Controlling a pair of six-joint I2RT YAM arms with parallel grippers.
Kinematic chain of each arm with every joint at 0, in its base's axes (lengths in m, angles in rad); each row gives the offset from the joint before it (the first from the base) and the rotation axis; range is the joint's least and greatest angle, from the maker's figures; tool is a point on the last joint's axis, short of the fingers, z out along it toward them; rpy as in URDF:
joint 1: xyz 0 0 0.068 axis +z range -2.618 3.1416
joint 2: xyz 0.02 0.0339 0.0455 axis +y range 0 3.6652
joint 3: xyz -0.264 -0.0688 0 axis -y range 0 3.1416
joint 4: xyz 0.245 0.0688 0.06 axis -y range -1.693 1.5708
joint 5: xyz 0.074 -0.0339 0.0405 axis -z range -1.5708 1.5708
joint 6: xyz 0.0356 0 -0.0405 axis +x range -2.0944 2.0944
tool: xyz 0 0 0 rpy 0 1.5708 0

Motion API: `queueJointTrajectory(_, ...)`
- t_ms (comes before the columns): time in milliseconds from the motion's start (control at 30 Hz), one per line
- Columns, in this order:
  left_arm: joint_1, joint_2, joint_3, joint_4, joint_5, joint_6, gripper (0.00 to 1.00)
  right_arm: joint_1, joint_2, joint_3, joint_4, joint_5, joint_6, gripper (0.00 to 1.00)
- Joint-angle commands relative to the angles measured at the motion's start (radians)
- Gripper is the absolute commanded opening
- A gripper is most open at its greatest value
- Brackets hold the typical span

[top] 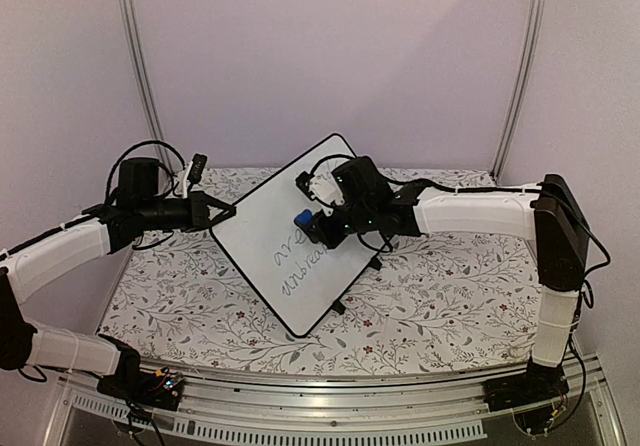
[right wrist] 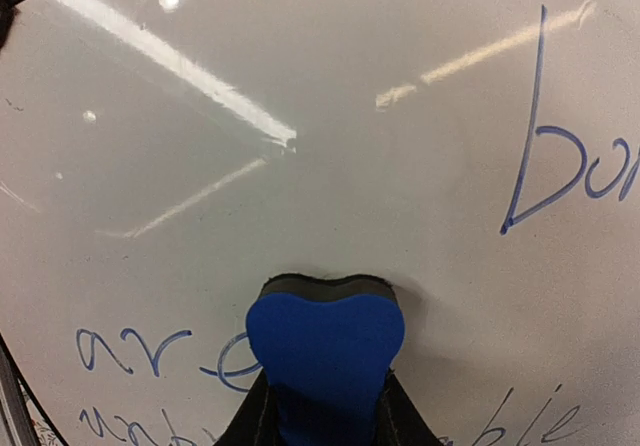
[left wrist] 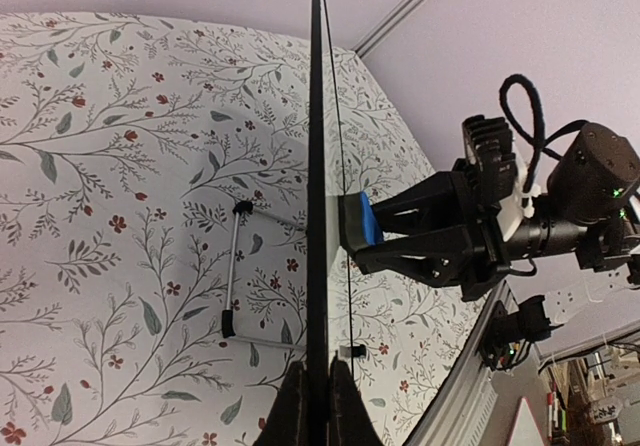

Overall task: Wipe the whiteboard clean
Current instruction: Erase the whiteboard at the center of the board.

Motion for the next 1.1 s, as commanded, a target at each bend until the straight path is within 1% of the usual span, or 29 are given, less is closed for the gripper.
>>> queueJointTrajectory(0, -0.012, -0.018, 0.012, 0.033, 0.03, 0.069, 0.0, 0.0, 0.037, 0.025, -0.077, -0.01, 0.008, 0.14)
queueJointTrajectory(200, -0.013, -0.013, 0.013, 0.034, 0.035, 0.069, 0.0, -0.013, 0.097, 0.201, -0.117, 0.035, -0.01, 0.14)
queueJointTrajectory(267, -0.013, -0.014, 0.013, 0.034, 0.036, 0.069, 0.0, -0.021, 0.128, 0.268, -0.136, 0.076, -0.024, 0.14)
queueJointTrajectory(367, -0.013, -0.016, 0.013, 0.032, 0.035, 0.071, 0.0, -0.037, 0.166, 0.355, -0.166, 0.078, -0.034, 0.15)
queueJointTrajectory(467, -0.013, -0.018, 0.014, 0.031, 0.033, 0.07, 0.0, -0.057, 0.179, 0.384, -0.17, 0.078, -0.039, 0.15)
queueJointTrajectory(600, -0.012, -0.024, 0.016, 0.028, 0.025, 0.074, 0.0, -0.061, 0.16, 0.368, -0.171, 0.055, -0.053, 0.15)
queueJointTrajectory(700, -0.005, -0.032, 0.02, 0.023, 0.016, 0.08, 0.11, -0.061, 0.105, 0.321, -0.166, 0.014, -0.072, 0.15)
queueJointTrajectory(733, 0.004, -0.036, 0.02, 0.025, 0.018, 0.08, 0.17, -0.061, 0.085, 0.299, -0.161, 0.013, -0.075, 0.15)
queueJointTrajectory(767, 0.012, -0.039, 0.021, 0.031, 0.021, 0.079, 0.21, -0.061, 0.058, 0.279, -0.158, 0.018, -0.078, 0.15)
queueJointTrajectory(967, 0.04, -0.047, 0.048, 0.02, 0.01, 0.081, 0.35, -0.061, -0.08, 0.173, -0.154, 0.09, -0.09, 0.15)
queueJointTrajectory(1033, 0.04, -0.046, 0.087, -0.01, -0.006, 0.084, 0.44, -0.061, -0.112, 0.14, -0.152, 0.111, -0.088, 0.16)
queueJointTrajectory(1067, 0.04, -0.045, 0.116, -0.026, -0.014, 0.083, 0.51, -0.061, -0.132, 0.127, -0.151, 0.12, -0.086, 0.16)
